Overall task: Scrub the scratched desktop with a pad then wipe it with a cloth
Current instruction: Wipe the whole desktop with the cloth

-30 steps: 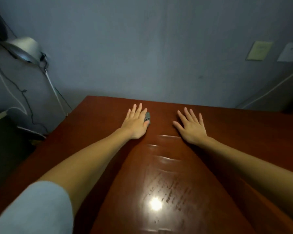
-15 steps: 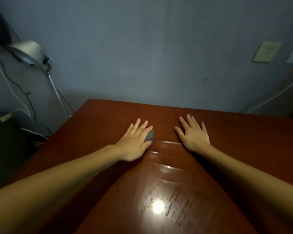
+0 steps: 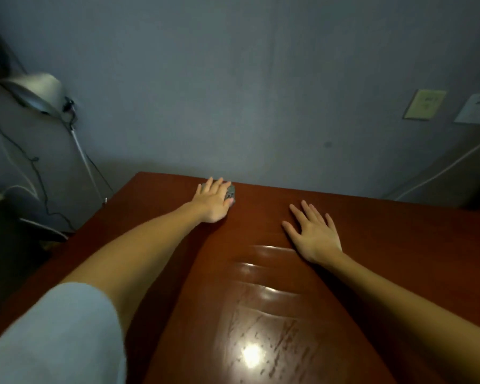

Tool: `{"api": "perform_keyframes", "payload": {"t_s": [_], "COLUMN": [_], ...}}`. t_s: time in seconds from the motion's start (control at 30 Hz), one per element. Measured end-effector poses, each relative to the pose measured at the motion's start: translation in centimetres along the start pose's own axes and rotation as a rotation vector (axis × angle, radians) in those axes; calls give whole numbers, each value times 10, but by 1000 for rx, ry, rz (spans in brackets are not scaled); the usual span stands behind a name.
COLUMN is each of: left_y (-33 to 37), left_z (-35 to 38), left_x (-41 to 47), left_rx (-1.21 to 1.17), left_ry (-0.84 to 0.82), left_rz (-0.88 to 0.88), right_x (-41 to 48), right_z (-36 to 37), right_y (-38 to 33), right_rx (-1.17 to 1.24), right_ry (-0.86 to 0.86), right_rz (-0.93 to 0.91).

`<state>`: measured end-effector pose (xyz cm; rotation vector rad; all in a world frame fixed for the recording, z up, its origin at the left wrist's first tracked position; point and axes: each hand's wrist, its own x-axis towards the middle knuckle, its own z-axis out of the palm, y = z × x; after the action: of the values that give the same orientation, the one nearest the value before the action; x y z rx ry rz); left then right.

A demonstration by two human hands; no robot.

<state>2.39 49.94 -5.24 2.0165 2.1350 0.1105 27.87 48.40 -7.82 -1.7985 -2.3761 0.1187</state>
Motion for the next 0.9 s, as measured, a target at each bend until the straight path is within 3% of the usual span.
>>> {"api": "perform_keyframes", "payload": {"t_s": [0.27,0.63,0.77,0.9], "left_y": [6,36,44,35], "left_z": [10,5,6,3], "left_x": [-113,49,52,14], "left_rx": [-7,-38,-71,-298], "left_ry": [-161,-7,5,7], "left_rz": [177,-52,-51,14], "right_x": [-2,3,2,2], "right_z": [-1,4,3,2], "right_y": [-4,1,0,-1], "right_rx": [-9,-10,-8,3], "right_ry": [-20,31,37,50], "right_rz": [17,12,16,23]}}
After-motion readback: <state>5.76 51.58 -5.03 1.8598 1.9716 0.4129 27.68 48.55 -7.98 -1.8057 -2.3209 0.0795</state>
